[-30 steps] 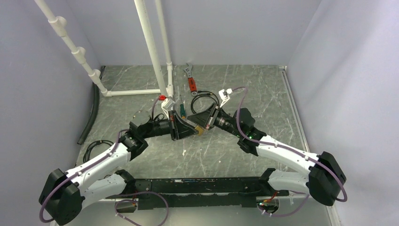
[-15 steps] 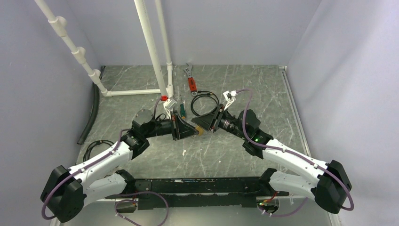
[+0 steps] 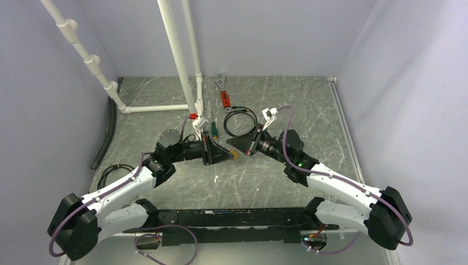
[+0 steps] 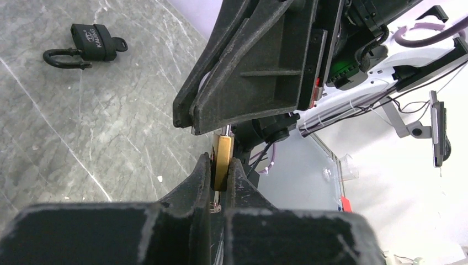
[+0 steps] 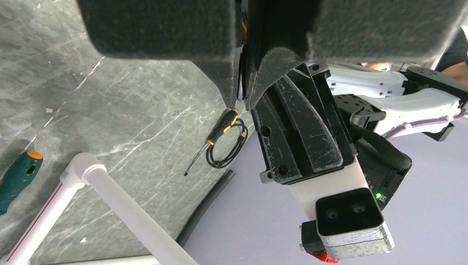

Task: Unlock with the key

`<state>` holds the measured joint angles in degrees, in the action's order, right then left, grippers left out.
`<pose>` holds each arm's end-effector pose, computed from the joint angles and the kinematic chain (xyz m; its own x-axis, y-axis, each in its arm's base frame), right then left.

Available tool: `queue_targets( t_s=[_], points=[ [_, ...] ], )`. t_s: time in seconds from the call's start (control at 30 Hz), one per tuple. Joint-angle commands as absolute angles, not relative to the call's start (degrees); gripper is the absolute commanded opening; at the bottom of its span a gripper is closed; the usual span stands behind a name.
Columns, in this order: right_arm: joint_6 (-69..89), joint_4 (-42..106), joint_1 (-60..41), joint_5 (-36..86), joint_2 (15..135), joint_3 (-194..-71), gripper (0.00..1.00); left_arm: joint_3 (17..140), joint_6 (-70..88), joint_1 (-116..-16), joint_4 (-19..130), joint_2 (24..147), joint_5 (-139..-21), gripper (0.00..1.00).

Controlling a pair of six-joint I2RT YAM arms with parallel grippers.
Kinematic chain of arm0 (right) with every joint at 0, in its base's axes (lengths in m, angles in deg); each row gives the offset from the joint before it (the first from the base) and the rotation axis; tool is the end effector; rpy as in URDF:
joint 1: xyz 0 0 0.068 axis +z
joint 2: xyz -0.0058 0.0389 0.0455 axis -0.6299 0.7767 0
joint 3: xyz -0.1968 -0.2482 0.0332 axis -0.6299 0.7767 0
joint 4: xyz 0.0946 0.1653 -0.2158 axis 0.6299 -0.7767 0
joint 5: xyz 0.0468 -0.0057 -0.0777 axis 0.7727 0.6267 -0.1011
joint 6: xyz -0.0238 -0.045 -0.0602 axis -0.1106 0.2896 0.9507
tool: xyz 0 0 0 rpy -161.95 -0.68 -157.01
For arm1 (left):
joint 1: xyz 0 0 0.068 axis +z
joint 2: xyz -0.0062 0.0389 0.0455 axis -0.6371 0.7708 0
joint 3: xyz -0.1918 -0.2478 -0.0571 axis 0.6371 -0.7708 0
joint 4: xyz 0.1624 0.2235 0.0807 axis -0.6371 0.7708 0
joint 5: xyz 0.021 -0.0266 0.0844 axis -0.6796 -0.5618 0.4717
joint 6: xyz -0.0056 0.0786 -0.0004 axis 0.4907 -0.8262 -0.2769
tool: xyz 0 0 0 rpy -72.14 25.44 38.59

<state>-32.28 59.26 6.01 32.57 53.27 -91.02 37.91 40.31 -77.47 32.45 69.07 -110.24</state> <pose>0.1805 0.2062 0.3221 -0.6480 0.3822 -0.6588 -0.5810 0.3113 0.7520 0.1754 -0.1898 0.3053 -0.6823 -0.1468 -0.7161 0.6925 0.1841 -0.6975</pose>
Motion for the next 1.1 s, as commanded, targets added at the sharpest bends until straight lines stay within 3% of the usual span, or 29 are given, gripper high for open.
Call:
queue_targets(
  t_s=[0.0, 0.07, 0.2, 0.23, 0.53, 0.77, 1.07],
  points=[
    [-30.02, 59.94, 6.76, 34.72, 52.82, -89.99, 0.00, 37.74, 41.71, -76.63, 31.76, 68.67, -103.04, 0.19],
    [-29.58, 58.21, 6.70, 33.64, 52.32, -89.84, 0.00, 37.56, 40.45, -76.66, 33.69, 68.62, -101.96, 0.47],
    [-29.32, 50.74, 6.66, 27.49, 50.70, -90.30, 0.00, 36.53, 39.04, -76.62, 36.09, 67.75, -101.01, 0.92],
    [-29.37, 49.12, 6.66, 25.66, 50.32, -90.11, 0.00, 36.55, 38.30, -76.66, 37.51, 67.19, -100.66, 0.98],
    [-32.29, 44.71, 5.50, 21.49, 50.02, -84.95, 0.00, 45.44, 26.77, -76.58, 68.86, 59.94, -87.26, 0.99],
    [-33.49, 43.56, 4.34, 22.18, 52.24, -81.45, 0.00, 54.79, 27.68, -76.58, 88.38, 59.51, -71.10, 1.00],
    [-33.54, 47.65, 0.96, 26.67, 63.18, -81.21, 0.00, 64.04, 19.66, -76.56, 101.12, 57.96, -63.95, 0.99]
  ],
)
